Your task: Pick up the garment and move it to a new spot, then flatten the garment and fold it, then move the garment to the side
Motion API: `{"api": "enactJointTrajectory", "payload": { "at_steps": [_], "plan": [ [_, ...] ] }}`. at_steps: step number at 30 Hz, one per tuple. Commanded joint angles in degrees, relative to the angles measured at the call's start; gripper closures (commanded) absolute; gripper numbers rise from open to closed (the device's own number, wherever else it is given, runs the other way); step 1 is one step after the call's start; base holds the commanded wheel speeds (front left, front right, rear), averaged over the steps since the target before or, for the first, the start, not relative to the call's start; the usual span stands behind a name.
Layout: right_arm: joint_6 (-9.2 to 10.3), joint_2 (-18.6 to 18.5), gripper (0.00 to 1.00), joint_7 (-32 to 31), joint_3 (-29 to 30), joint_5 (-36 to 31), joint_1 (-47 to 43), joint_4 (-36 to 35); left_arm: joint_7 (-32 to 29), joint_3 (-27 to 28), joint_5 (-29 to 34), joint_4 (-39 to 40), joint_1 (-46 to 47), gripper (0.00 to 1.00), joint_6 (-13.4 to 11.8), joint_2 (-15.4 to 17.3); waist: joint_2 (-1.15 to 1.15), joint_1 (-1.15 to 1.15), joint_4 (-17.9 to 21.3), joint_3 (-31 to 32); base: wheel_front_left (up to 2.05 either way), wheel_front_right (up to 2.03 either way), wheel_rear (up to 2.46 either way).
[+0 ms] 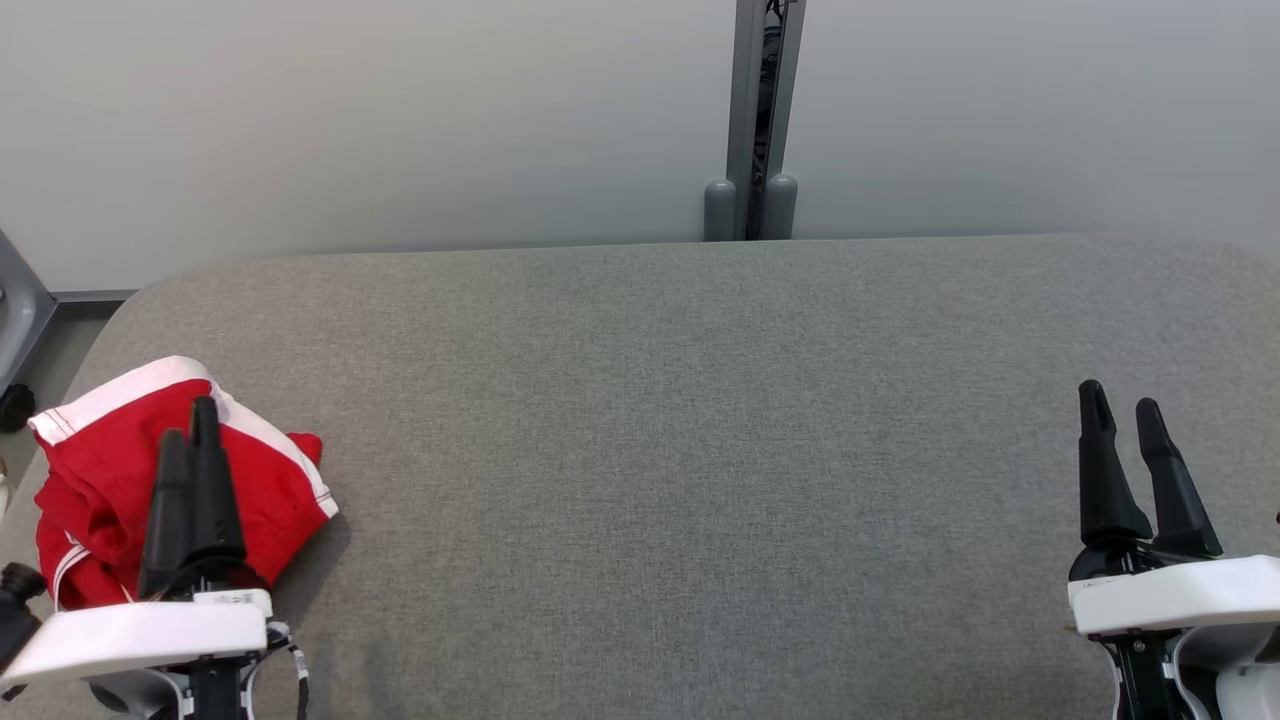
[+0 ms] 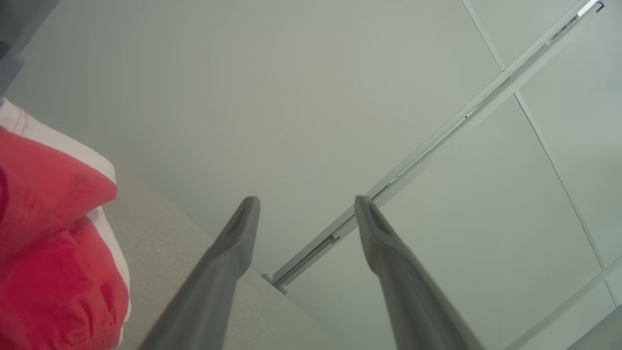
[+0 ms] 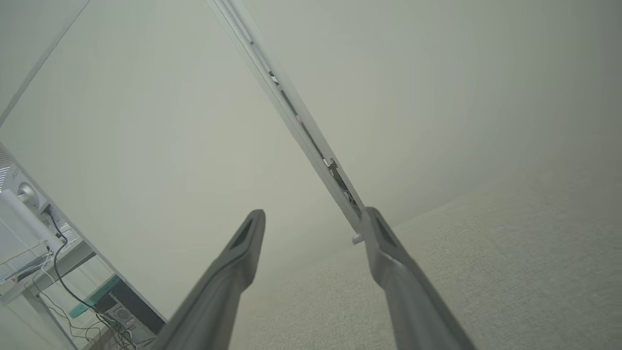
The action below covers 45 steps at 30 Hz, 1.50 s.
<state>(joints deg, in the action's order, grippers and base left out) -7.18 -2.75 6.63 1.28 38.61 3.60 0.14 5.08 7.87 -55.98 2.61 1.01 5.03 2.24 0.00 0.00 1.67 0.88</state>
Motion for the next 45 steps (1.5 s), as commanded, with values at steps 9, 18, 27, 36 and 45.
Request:
{"api": "enactJointTrajectory", "payload": {
  "at_steps": [9, 18, 27, 36, 45],
  "plan": [
    [-0.28, -1.1, 0.00, 2.0, -1.2, -10.4, 1.7, -1.3, 2.0, -6.2, 15.4, 3.8, 0.4, 0.00, -4.7, 0.5, 0.00, 0.00, 0.4, 0.0, 0.00, 0.00, 0.00],
    [-0.31, -1.9, 0.00, 3.2, -2.9, -17.0, 1.4, 0.6, 3.5, -12.5, 26.2, 1.7, 0.1, 0.00, -7.5, 0.6, 0.00, 0.00, 0.9, 0.0, 0.00, 0.00, 0.00],
    [-0.34, -2.0, 0.00, 4.3, -4.0, -20.8, 1.2, 3.6, 4.8, -14.7, 30.8, -2.7, -0.4, 0.00, -10.4, 0.6, 0.00, 0.00, 1.3, 0.2, 0.00, 0.00, 0.00],
    [-0.37, -1.7, 0.00, 5.3, -4.7, -24.6, 1.5, 7.9, 6.0, -16.7, 34.8, -6.5, -0.2, 0.00, -11.7, 0.6, 0.00, 0.00, 1.6, 0.6, 0.00, 0.00, 0.00],
    [-0.40, -1.8, 0.00, 6.2, -5.5, -27.0, 1.9, 9.9, 7.3, -17.9, 38.2, -9.2, 0.2, 0.00, -12.7, 0.7, 0.00, 0.00, 1.9, 0.9, 0.00, 0.00, 0.00]
  ]
}}
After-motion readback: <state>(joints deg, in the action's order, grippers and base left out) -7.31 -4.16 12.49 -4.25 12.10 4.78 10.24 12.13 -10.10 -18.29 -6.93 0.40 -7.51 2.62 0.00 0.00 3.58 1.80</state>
